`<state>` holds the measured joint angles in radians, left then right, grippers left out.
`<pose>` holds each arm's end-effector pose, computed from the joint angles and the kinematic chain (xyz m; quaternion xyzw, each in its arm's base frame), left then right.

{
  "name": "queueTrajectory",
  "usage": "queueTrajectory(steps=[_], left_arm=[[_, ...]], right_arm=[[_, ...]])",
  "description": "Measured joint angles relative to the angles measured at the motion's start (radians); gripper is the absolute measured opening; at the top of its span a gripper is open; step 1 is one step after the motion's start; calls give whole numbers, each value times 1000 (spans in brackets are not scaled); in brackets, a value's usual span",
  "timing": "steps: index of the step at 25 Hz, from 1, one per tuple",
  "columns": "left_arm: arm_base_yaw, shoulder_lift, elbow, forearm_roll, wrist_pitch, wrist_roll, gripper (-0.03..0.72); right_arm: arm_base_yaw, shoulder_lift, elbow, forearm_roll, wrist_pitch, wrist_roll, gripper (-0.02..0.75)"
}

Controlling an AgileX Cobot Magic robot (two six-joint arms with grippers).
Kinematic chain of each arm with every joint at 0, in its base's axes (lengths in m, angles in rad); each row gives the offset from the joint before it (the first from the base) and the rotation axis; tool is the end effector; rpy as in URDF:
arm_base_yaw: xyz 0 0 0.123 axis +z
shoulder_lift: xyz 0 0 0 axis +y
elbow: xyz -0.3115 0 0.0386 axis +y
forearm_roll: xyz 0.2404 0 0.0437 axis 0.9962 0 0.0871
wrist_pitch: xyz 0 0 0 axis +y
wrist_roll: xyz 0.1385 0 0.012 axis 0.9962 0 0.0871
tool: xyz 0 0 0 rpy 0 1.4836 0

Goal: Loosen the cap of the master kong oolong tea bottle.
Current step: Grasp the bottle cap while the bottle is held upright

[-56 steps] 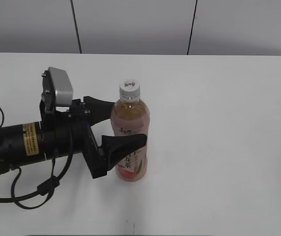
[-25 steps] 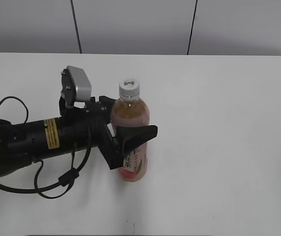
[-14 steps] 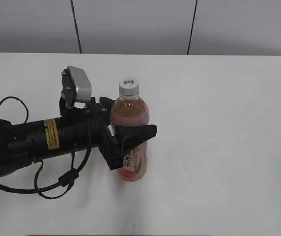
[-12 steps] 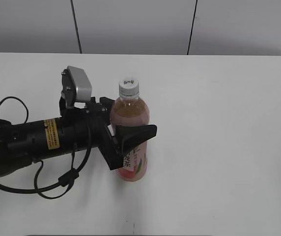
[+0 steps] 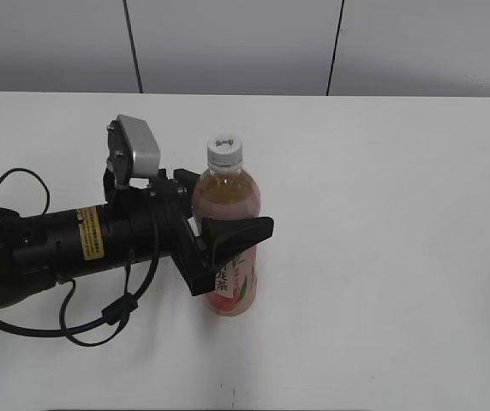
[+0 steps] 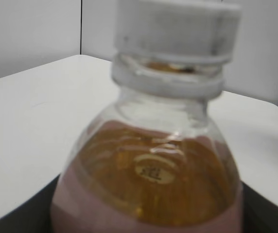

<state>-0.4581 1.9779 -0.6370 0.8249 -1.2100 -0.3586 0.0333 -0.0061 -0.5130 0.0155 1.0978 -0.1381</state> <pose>0.2764 -0.2428 0.1504 0.3940 0.6430 -0.4104 0.5127 -0.0022 0.0018 0.2512 -0.0739 0.8547 -0.0192 0.5135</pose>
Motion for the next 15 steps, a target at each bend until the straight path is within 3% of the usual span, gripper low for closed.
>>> queueTrajectory(steps=[15], left_arm=[[0,0,0,-2,0,0,457]], right_arm=[[0,0,0,0,0,0,546]])
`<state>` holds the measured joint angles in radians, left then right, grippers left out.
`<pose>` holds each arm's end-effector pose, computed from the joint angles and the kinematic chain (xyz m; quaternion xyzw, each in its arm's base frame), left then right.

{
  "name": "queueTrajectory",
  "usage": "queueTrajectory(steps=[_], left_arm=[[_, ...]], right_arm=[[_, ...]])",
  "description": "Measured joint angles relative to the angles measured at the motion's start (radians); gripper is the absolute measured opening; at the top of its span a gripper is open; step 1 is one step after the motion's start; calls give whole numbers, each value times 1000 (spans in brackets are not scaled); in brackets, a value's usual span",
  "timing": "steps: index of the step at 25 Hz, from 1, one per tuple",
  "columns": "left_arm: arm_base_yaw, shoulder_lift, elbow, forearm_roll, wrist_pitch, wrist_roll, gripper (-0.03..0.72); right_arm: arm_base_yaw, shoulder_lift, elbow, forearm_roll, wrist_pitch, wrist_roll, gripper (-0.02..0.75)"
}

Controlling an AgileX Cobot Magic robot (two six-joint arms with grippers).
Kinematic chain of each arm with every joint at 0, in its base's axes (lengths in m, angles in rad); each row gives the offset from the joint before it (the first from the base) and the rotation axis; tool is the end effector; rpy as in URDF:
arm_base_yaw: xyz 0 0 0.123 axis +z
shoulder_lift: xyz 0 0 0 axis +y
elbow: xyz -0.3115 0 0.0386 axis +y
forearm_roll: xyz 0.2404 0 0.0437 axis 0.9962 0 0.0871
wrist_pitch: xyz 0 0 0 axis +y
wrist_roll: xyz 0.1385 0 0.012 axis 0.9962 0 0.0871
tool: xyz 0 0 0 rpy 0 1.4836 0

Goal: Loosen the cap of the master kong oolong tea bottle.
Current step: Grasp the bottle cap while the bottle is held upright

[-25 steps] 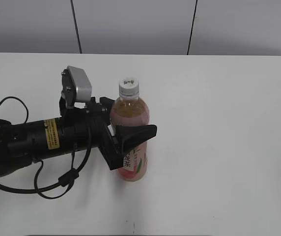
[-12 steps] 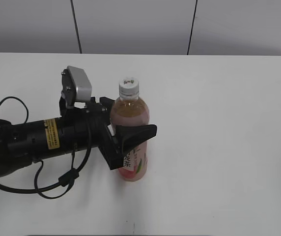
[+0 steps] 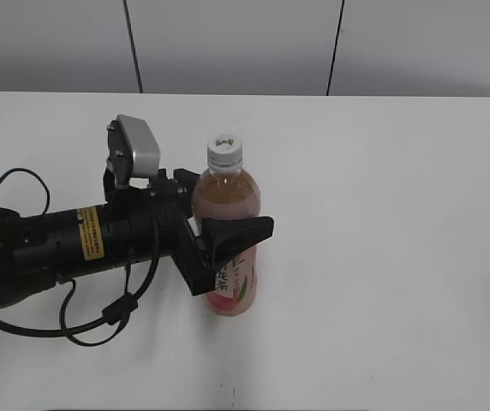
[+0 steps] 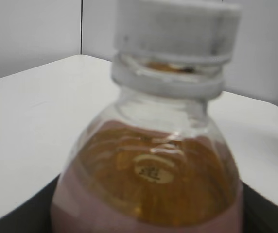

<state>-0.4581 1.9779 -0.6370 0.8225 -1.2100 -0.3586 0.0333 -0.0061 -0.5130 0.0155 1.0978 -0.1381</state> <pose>0.2767 -0.2427 0.1505 0.3931 0.6434 -0.4101 0.5132 -0.0022 0.0018 0.2512 -0.0739 0.8547 -0.0192 0.5135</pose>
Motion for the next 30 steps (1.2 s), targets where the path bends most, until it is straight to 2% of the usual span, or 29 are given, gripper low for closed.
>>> queueTrajectory(steps=[6,12,16,21,27,30], left_arm=[[0,0,0,-1,0,0,457],[0,0,0,-1,0,0,457],[0,0,0,-2,-1,0,457],[0,0,0,-10,0,-2,457],[-1,0,0,-14,0,-3,457],[-1,0,0,-14,0,-3,457]], right_arm=[[0,85,-17,3,-16,-15,546],[1,377,-118,57,-57,-170,546],[32,577,-191,97,-111,-232,546],[45,834,-338,157,-111,-315,529],[159,1090,-573,216,-8,-443,417],[217,1212,-696,230,72,-450,395]])
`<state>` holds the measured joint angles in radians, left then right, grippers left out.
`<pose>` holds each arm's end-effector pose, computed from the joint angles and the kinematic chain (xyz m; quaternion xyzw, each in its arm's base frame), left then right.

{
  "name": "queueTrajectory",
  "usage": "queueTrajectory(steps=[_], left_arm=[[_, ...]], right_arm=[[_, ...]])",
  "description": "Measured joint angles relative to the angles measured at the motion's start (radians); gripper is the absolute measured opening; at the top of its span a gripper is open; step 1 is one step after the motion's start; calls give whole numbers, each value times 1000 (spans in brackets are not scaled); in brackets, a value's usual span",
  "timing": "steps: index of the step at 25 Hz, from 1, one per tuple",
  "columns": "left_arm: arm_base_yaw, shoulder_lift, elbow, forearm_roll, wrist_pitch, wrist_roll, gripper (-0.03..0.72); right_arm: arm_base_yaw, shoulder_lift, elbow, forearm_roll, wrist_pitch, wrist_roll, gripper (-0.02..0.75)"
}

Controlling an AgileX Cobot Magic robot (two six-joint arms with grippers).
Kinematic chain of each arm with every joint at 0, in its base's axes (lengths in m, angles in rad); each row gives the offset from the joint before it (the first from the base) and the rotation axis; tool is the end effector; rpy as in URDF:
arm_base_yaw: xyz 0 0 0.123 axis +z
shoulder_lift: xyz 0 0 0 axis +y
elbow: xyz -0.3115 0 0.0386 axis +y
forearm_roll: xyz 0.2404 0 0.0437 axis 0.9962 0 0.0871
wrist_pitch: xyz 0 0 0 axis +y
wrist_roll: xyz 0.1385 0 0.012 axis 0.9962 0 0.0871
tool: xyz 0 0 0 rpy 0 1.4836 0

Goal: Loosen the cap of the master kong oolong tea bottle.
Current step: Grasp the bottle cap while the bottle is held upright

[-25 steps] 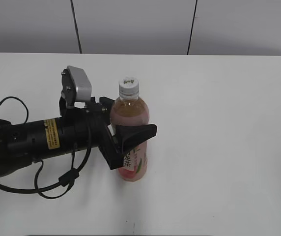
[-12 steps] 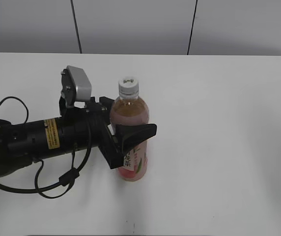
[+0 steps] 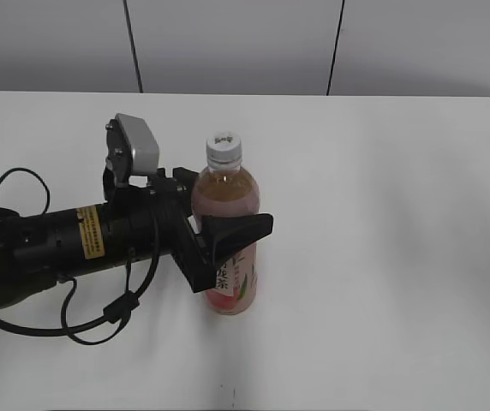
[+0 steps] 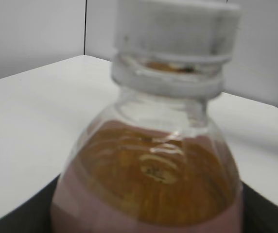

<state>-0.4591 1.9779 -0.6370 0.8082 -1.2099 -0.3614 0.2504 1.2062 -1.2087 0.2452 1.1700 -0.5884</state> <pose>0.2782 -0.2424 0.1509 0.3867 0.6461 -0.4092 0.5153 0.2154 0.0872 0.3532 -0.3748 0.8871 0.0786 0.2579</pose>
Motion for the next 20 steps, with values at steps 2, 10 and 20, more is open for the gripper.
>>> queueTrajectory(steps=[2,10,20], left_arm=[[0,0,0,0,0,0,457],[0,0,0,-1,-1,0,456],[0,0,0,-2,-1,0,456]], right_arm=[[29,77,-78,28,30,-1,390],[177,348,-383,66,40,54,387],[394,546,-583,-52,45,292,386]])
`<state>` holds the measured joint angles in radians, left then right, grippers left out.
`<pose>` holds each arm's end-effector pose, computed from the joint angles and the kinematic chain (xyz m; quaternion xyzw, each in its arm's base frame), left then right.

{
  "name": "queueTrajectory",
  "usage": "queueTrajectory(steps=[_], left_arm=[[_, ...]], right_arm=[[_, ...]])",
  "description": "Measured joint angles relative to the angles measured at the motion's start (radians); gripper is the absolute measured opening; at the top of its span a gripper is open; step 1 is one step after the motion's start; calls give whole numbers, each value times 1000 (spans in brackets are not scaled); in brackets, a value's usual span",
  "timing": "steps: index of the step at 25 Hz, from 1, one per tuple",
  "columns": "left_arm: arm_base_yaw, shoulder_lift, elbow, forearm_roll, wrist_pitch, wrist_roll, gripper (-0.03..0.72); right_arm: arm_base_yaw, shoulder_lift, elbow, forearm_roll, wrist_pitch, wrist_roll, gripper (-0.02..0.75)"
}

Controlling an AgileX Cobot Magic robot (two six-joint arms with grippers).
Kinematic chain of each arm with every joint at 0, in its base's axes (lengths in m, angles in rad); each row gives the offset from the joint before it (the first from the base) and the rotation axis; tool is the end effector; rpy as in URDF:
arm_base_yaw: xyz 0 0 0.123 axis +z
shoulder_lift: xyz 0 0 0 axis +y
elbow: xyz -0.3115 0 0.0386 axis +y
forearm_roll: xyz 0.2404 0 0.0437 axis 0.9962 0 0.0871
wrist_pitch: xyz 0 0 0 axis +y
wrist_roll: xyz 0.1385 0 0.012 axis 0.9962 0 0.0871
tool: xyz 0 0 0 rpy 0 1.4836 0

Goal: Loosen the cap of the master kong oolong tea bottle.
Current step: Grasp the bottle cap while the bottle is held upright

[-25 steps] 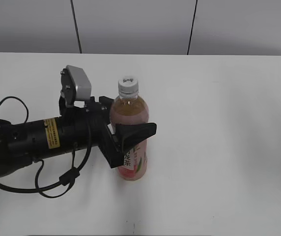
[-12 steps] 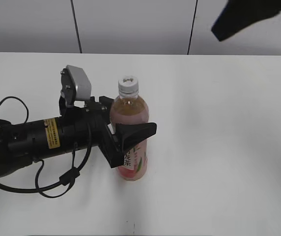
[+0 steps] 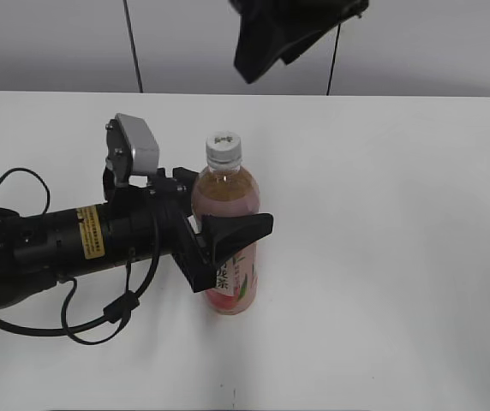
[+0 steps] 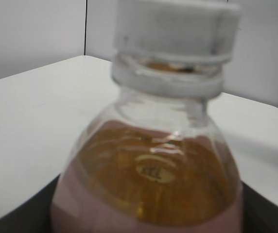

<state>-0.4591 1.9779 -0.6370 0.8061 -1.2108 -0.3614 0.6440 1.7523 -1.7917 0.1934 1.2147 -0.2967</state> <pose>0.2784 -0.2423 0.1511 0.3857 0.6462 -0.4092 0.5159 0.3023 0.2583 0.3548 -0.4282 0.8665 0.1356 0.2177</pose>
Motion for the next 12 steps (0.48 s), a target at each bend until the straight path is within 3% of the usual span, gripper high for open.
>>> queueTrajectory(steps=[7,12], left_arm=[[0,0,0,0,0,0,456],[0,0,0,0,0,0,456]], right_arm=[[91,76,-1,-29,3,125,386],[109,98,-1,-42,4,258,386]])
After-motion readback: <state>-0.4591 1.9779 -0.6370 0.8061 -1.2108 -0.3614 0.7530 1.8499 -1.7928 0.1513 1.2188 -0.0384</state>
